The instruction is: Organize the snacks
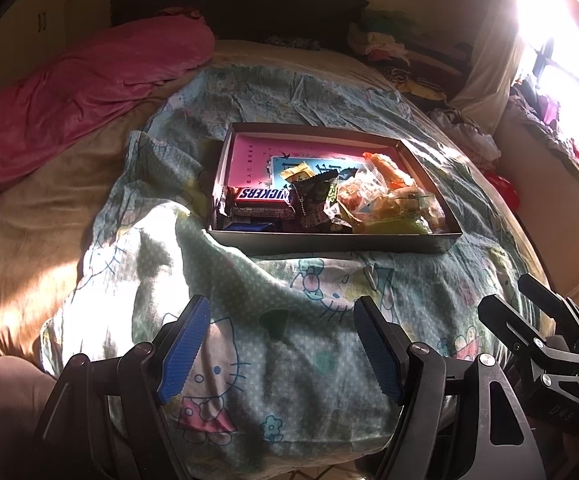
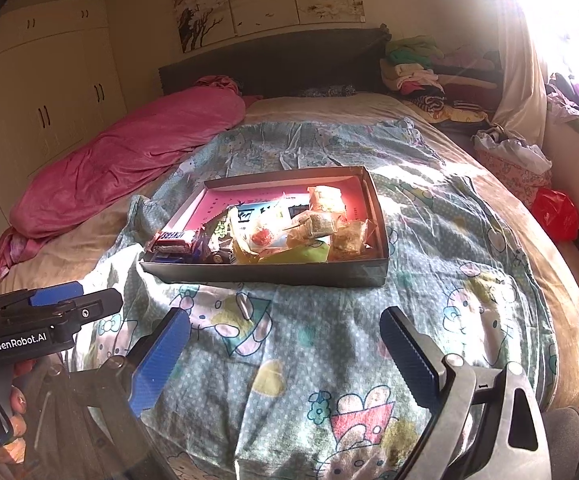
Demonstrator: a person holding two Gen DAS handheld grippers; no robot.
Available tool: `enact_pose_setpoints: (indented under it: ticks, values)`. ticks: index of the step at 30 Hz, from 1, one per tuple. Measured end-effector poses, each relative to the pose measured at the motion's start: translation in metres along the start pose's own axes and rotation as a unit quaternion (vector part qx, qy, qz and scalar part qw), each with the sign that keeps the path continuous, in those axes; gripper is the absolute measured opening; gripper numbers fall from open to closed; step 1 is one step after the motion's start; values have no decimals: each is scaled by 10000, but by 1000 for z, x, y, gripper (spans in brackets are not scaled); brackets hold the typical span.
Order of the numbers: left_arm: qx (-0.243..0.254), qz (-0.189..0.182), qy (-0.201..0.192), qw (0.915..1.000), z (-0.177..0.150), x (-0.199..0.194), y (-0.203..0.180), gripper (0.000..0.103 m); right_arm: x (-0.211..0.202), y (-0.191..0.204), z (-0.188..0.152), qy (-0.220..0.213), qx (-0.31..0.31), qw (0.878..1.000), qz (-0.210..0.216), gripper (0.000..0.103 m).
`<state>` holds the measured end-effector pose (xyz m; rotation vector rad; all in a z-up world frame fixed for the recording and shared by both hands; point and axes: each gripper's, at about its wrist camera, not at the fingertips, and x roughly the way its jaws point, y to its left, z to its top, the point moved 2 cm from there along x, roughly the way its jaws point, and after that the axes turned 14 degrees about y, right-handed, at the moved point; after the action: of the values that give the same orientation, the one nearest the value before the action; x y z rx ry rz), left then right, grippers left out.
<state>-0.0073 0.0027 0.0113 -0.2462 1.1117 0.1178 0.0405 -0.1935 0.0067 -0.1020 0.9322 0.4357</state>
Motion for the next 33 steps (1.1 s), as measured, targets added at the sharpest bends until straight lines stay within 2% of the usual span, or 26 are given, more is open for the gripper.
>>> enact_pose_setpoints:
  ticks: [33]
  values:
    - [-36,203,51,9998,0,3,2,76,2,-2,0,35,21,10000,-15,96]
